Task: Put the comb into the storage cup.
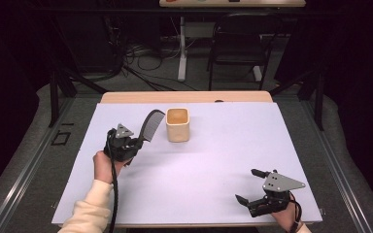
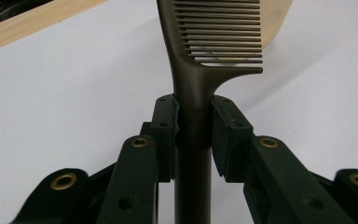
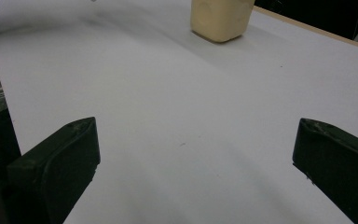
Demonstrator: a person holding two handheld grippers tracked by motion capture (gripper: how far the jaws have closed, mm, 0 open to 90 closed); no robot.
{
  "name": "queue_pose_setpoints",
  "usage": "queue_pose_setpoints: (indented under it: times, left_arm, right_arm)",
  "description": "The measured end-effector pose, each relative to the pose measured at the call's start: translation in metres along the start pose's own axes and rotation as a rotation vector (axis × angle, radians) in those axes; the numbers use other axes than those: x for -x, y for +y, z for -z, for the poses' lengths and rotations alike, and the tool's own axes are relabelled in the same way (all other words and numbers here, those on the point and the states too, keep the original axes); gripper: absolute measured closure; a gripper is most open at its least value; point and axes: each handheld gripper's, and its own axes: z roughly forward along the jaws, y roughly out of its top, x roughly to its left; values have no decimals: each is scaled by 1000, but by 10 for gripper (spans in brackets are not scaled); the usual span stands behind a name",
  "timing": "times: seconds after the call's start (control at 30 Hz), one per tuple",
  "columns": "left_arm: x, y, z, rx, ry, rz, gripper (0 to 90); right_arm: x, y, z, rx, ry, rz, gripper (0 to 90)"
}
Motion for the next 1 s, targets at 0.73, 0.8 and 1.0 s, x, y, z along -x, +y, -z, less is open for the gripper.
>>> queue_pose_setpoints:
  times: [0.73,0.8,1.0]
  left_arm:
    - [-2,8,-7,46,15,8,721]
    - [-2,8,-8,48,16,10,721]
    - [-2,11,-10,54,15,11,721]
  right_arm:
    - [1,0,0,3,-6,-2,0]
    - [0,0,0,3,-6,-4,0]
    - [1,0,-1,2,-6,0,0]
